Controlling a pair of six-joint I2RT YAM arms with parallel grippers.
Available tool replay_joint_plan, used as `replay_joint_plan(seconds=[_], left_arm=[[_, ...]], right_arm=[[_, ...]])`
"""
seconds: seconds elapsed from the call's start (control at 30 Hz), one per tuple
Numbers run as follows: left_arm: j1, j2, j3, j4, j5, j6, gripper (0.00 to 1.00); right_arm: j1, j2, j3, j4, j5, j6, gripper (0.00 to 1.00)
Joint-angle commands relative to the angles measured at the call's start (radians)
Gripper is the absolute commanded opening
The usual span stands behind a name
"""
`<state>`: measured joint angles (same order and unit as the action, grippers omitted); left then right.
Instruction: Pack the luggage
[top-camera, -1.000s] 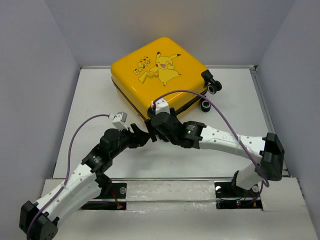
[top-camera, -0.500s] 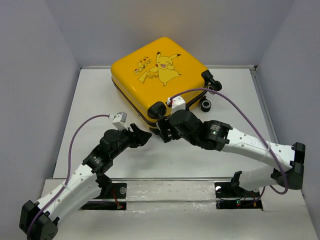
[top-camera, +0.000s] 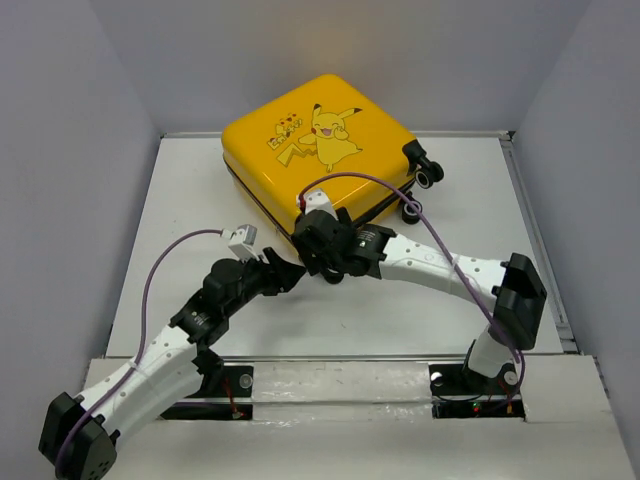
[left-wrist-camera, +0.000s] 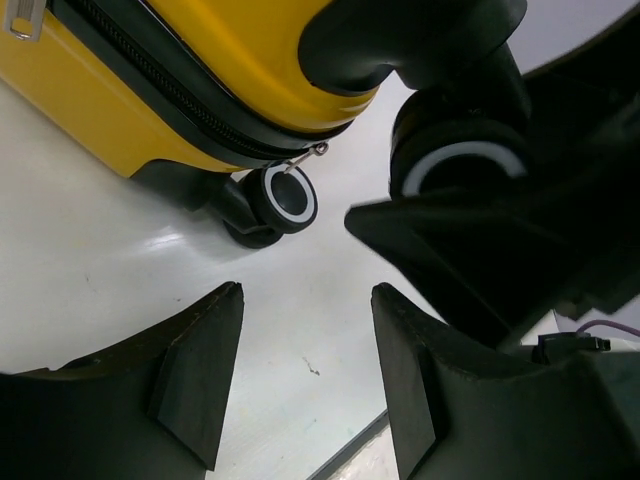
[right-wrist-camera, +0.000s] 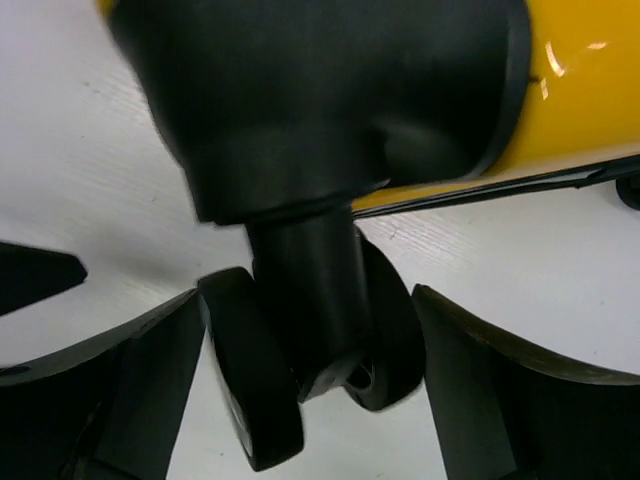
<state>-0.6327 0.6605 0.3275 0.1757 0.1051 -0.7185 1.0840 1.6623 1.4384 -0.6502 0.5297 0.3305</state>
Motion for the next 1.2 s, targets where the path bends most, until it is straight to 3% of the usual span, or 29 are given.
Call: replay_joint_plan(seconds=[0.0,0.23,0.27,0.33,0.37,0.43,0.53,0.57,0.67,0.77,1.0,1.17], left_arm=[[0.001,0.013,-0.025,0.087,0.025,-0.009,0.64],[0.001,0.021,-0.041,0.11,0.036,-0.021,0.63],[0.001,0.021,-0.044,0.116,0.039,-0.025,0.63],[0.001,0.024,-0.045,0.122,0.042,-0.025,0.62],[0.001,0.024,-0.044,0.125,0.044,-0.027,0.61],[0.001,0.028,-0.039,0.133,0.044,-0.027,0.59],[-0.001,0.039,-0.038,0.168,0.042,-0.024,0.57],[-0.001,0.044,-0.039,0.177,0.035,-0.022,0.55],[-0.007,0.06,-0.048,0.203,0.007,-0.015,0.52],[-0.01,0.059,-0.064,0.231,-0.042,-0.01,0.5],[-0.038,0.102,-0.093,0.33,-0.129,0.011,0.48],[-0.084,0.152,-0.094,0.404,-0.234,0.03,0.48]], right_arm=[[-0.025,0.03,0.099,0.024,0.056,-0.053,0.85],[-0.045,0.013,0.071,0.113,-0.008,-0.048,0.83],[-0.056,0.007,0.065,0.124,-0.029,-0.045,0.73],[-0.056,0.002,0.054,0.126,-0.037,-0.044,0.62],[-0.065,-0.001,0.053,0.126,-0.04,-0.038,0.42],[-0.078,-0.009,0.042,0.141,-0.097,-0.025,0.32],[-0.107,-0.068,-0.033,0.28,-0.259,0.014,0.07],[-0.119,-0.113,-0.092,0.335,-0.396,0.033,0.07],[-0.151,-0.144,-0.16,0.509,-0.616,0.122,0.07],[-0.162,-0.134,-0.185,0.65,-0.771,0.221,0.07],[-0.162,-0.093,-0.332,1.171,-0.954,0.566,0.07],[-0.162,-0.062,-0.377,1.411,-0.981,0.751,0.07]])
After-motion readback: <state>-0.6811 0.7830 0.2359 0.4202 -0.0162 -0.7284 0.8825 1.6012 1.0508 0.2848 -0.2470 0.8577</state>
